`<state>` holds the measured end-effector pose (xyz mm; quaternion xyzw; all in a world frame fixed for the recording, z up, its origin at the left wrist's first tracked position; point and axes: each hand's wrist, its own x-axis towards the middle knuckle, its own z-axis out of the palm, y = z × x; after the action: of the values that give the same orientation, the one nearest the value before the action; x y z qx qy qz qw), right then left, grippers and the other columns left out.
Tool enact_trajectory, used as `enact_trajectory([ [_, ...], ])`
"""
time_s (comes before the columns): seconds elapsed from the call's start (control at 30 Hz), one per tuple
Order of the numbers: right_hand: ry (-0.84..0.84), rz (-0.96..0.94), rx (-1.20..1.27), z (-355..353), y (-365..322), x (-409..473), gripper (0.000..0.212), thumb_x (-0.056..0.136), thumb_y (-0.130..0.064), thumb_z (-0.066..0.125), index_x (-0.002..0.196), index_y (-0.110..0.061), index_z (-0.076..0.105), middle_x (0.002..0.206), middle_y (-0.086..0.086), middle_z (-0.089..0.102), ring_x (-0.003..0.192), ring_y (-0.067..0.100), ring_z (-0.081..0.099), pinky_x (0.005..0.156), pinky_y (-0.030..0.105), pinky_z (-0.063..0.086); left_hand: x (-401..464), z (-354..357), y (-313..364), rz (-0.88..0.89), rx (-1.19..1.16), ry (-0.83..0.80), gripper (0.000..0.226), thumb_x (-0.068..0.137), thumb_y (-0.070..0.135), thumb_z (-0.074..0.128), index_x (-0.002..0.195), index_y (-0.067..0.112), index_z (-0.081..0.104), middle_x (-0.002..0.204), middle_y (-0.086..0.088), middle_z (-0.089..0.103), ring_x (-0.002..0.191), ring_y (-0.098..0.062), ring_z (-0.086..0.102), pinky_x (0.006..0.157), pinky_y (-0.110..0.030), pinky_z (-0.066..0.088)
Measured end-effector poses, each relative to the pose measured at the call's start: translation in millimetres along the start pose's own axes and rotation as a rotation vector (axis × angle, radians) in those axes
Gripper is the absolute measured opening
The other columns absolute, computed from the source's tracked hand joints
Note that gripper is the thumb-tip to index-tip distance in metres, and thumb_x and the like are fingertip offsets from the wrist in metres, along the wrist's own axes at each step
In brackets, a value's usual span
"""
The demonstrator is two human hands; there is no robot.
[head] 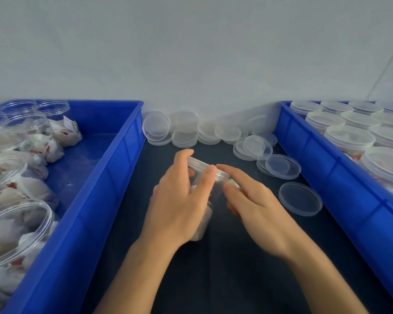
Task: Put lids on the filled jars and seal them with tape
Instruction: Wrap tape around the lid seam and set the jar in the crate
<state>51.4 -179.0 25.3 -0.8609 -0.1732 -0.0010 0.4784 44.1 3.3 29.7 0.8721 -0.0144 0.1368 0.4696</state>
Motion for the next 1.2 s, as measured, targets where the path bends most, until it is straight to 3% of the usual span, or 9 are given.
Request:
enact_trajectory([
  [0.1,-0.087,-0.020,0.085,-1,0,-2,0.042,0.113,-0.038,0.037,0.147,-0.061,0.040,0.068,-0.006,0.058,0.063,0.005,0.050,0.063,0.028,0.044,3,-4,-9,0.007,-0.070,0.003,0.060,0.092,0.077,0.037,0.145,0.049,0.043,0.103,0.022,0.069,0.095,0.001,0.066,0.088,-0.036,0.053],
  [0.27,-0.018,-0.043,-0.088,-5,-1,-2,0.035,0.110,-0.046,0.040,0.143,-0.059,0.043,0.070,-0.008,0.060,0.064,0.007,0.055,0.066,0.033,0.044,6,-9,-15,0.010,-0.178,0.009,0.046,0.095,0.070,0.041,0.132,0.046,0.054,0.094,0.023,0.069,0.084,-0.004,0.066,0.074,-0.029,0.046],
  [0.4,-0.016,-0.025,-0.130,-9,1,-1,0.035,0.107,-0.054,0.041,0.141,-0.061,0.043,0.074,-0.013,0.063,0.074,0.006,0.060,0.070,0.034,0.048,8,-8,-16,0.024,-0.297,-0.015,0.038,0.097,0.064,0.047,0.126,0.042,0.060,0.097,0.011,0.069,0.088,-0.011,0.066,0.081,-0.034,0.053],
  [0.57,-0.020,-0.020,-0.080,-12,6,2,0.032,0.106,-0.057,0.047,0.136,-0.066,0.044,0.062,-0.013,0.055,0.065,0.004,0.056,0.068,0.032,0.046,10,-13,-17,0.036,-0.377,-0.067,0.039,0.097,0.062,0.050,0.124,0.039,0.064,0.099,-0.006,0.067,0.099,-0.033,0.065,0.096,-0.055,0.053],
  [0.7,-0.049,-0.033,-0.062,-13,6,2,0.030,0.106,-0.056,0.049,0.134,-0.066,0.047,0.062,-0.008,0.050,0.063,0.004,0.053,0.067,0.035,0.048,11,-18,-18,0.052,-0.386,-0.117,0.048,0.093,0.066,0.052,0.126,0.034,0.065,0.104,-0.009,0.069,0.104,-0.033,0.067,0.101,-0.063,0.049],
  [0.87,-0.097,-0.043,-0.116,-9,8,4,0.030,0.108,-0.055,0.045,0.137,-0.061,0.045,0.060,-0.016,0.054,0.061,0.004,0.051,0.066,0.030,0.041,11,-20,-21,0.073,-0.382,-0.155,0.040,0.100,0.058,0.051,0.126,0.032,0.066,0.105,-0.002,0.071,0.104,-0.025,0.069,0.100,-0.057,0.054],
  [1.0,-0.141,-0.035,-0.100,-10,8,3,0.035,0.109,-0.052,0.045,0.142,-0.063,0.042,0.069,-0.020,0.059,0.068,0.004,0.055,0.071,0.033,0.046,11,-19,-25,0.072,-0.433,-0.209,0.038,0.103,0.054,0.046,0.128,0.035,0.067,0.113,-0.004,0.071,0.109,-0.025,0.070,0.096,-0.046,0.059],
  [1.2,-0.108,-0.037,-0.100,-8,9,4,0.041,0.109,-0.050,0.048,0.150,-0.054,0.046,0.067,-0.039,0.056,0.068,-0.007,0.057,0.064,0.017,0.037,14,-18,-27,0.052,-0.461,-0.188,0.039,0.105,0.048,0.040,0.128,0.034,0.069,0.119,-0.003,0.071,0.112,-0.022,0.070,0.088,-0.028,0.060],
])
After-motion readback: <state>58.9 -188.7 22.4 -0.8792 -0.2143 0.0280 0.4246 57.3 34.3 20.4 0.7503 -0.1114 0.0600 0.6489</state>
